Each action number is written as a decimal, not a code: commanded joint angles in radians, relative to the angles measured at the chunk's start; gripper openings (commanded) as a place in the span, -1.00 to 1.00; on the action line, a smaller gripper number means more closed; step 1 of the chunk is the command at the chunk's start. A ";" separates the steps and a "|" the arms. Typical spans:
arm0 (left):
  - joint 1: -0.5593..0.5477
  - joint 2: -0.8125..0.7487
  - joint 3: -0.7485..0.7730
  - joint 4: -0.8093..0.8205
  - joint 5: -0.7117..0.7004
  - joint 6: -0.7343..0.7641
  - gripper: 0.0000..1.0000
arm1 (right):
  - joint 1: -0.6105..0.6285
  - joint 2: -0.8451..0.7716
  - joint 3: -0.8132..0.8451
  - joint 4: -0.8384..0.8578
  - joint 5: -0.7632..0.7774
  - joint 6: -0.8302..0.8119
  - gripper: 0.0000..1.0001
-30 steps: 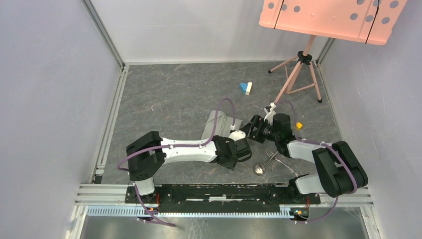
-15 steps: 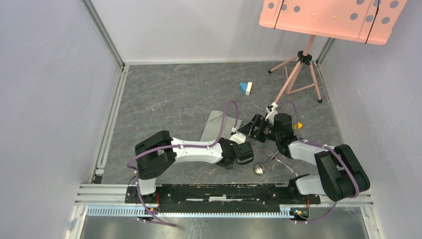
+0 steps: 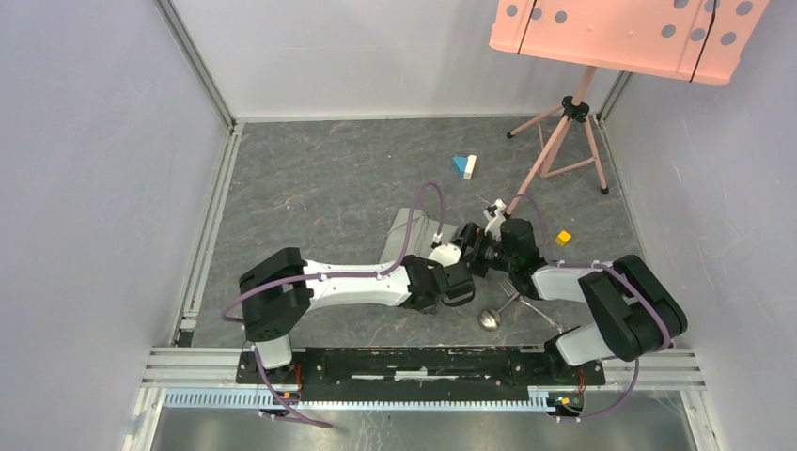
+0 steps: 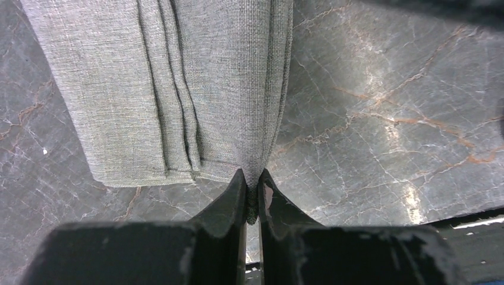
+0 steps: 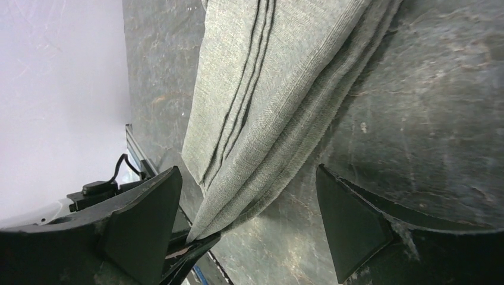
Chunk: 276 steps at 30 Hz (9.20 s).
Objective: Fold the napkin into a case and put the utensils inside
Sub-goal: Pick up the 2/3-rectangle-folded napkin at the center of the board, then fold the 2/3-rectangle-folded napkin at the center of the board, then grasp the top corner of the smaller rectangle folded napkin from the folded napkin.
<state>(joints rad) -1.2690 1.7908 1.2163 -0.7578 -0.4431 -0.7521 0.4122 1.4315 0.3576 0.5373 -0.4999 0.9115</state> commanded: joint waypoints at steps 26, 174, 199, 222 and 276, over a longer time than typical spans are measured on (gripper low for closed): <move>0.006 -0.139 -0.011 -0.020 -0.055 0.017 -0.95 | 0.067 0.187 -0.057 0.350 0.030 0.230 0.72; 0.738 -0.370 -0.503 0.816 0.502 0.024 0.36 | 0.358 0.448 0.973 -0.908 0.857 -0.325 -0.99; 0.671 -0.096 -0.685 1.321 0.549 -0.221 -0.54 | 0.440 0.639 1.265 -1.133 0.900 -0.212 -0.99; 0.674 -0.199 -0.820 1.378 0.495 -0.282 -0.42 | 0.435 0.636 1.092 -0.858 0.767 0.101 -0.84; 0.703 -0.122 -0.065 0.406 0.411 -0.109 0.38 | 0.054 0.166 0.239 -0.113 -0.190 -0.584 0.44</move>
<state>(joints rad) -0.5591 1.6653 1.1107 -0.2607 0.0761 -0.8913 0.4458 1.6333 0.6140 0.3370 -0.6689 0.3031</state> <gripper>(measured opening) 0.690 0.762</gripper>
